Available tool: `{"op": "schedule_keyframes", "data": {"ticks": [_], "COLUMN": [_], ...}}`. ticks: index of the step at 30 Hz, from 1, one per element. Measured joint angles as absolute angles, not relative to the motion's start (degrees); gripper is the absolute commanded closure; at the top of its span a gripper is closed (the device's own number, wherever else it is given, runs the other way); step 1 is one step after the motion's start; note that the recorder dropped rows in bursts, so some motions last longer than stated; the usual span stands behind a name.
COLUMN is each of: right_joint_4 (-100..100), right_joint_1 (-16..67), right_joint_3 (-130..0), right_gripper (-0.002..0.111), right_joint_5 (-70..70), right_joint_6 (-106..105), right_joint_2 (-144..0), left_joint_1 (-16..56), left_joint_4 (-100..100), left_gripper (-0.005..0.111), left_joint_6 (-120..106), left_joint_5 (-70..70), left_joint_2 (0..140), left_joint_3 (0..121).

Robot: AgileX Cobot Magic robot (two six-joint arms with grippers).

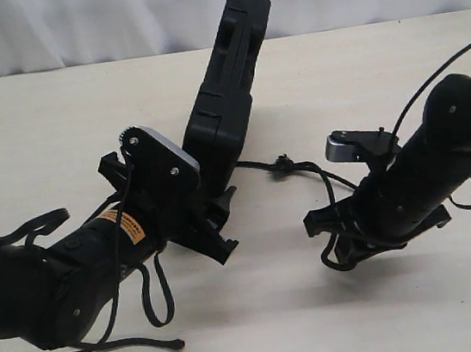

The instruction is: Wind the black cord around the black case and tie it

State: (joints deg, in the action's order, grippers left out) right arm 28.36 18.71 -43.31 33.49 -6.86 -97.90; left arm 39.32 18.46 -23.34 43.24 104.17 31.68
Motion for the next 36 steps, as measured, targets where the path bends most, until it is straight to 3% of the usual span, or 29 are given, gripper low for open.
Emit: {"op": "schedule_keyframes", "data": {"ticks": [3, 5, 13, 19, 26, 31, 36], "right_joint_4": [28.0, 26.4, 0.9, -12.5, -19.2, -19.2, -18.5], "right_joint_1": [18.7, 18.7, 18.7, 18.7, 18.7, 18.7, 19.5], "right_joint_3": [-43.3, -44.1, -55.2, -58.1, -58.1, -58.1, -58.1], "right_gripper": [0.051, 0.047, 0.047, 0.047, 0.071, 0.065, 0.047], "right_joint_5": [34.7, 37.1, 55.1, 50.2, 39.5, 32.3, 24.2], "right_joint_6": [-8.6, -10.1, -8.4, -23.2, -47.9, -55.3, -56.8], "right_joint_2": [-97.9, -97.9, -94.9, -92.7, -95.2, -98.9, -101.1], "left_joint_1": [39.3, 39.3, 39.3, 39.3, 39.3, 39.3, 39.3], "left_joint_4": [18.5, 18.5, 18.5, 18.5, 18.5, 18.5, 18.5], "left_gripper": [0.107, 0.107, 0.107, 0.107, 0.107, 0.107, 0.107], "left_joint_6": [-23.3, -23.3, -23.3, -23.4, -23.6, -23.6, -23.7], "left_joint_5": [43.2, 43.1, 43.1, 43.1, 43.1, 43.1, 43.1], "left_joint_2": [104.2, 104.2, 104.2, 104.2, 104.2, 104.2, 104.2], "left_joint_3": [31.7, 31.7, 31.7, 31.7, 31.7, 31.7, 31.7]}}
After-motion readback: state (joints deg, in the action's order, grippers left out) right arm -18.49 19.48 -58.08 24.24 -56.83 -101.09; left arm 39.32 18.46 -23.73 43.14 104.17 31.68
